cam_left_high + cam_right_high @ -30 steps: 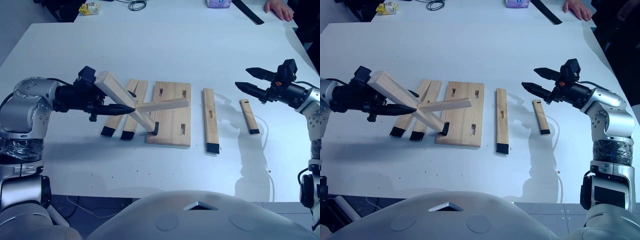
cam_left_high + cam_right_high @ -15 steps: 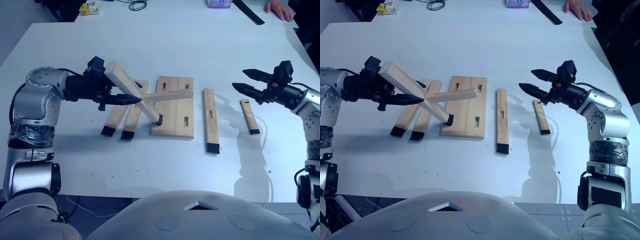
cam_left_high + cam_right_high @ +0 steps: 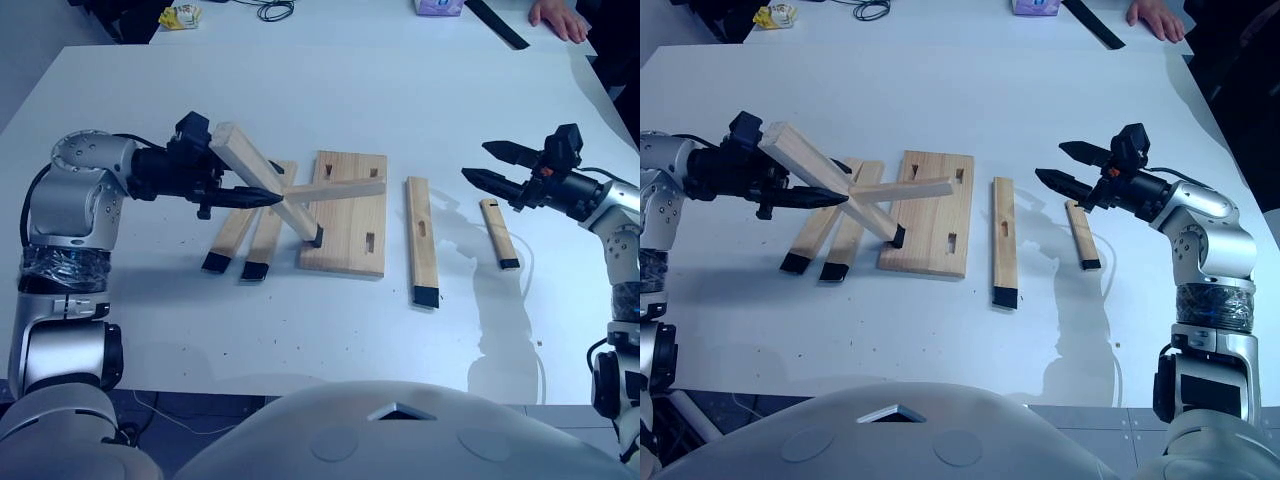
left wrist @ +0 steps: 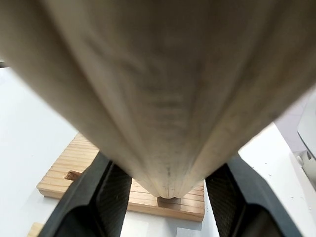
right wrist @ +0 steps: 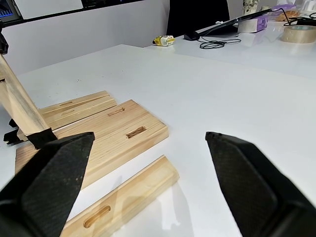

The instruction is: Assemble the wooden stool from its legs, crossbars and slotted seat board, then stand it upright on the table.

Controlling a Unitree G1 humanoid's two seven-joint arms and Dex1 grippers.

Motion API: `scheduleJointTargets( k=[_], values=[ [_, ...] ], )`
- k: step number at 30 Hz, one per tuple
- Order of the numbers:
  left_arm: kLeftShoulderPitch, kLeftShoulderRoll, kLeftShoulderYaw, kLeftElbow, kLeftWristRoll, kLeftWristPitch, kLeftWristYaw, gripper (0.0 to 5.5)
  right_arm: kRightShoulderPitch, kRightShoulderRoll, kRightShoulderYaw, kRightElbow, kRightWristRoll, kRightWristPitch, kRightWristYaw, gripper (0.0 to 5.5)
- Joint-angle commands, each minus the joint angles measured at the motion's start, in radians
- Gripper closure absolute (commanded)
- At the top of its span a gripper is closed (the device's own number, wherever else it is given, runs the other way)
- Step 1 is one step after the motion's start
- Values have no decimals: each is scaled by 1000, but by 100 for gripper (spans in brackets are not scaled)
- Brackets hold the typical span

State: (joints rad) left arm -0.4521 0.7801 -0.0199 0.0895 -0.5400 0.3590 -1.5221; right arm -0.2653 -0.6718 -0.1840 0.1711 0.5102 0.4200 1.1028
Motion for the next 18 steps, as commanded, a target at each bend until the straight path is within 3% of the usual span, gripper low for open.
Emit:
scheduleJointTargets(
  k=[1,10,18],
  values=[
    [40,-3,-52,-62,72,0,65,344,14,13,-3,-29,10,10,-20,134],
    [137,44,-114,-190,124,25,181,344,117,27,-14,-152,52,75,-56,134],
    [135,108,-158,-181,49,96,89,344,178,83,-9,-228,75,89,-127,134]
  ],
)
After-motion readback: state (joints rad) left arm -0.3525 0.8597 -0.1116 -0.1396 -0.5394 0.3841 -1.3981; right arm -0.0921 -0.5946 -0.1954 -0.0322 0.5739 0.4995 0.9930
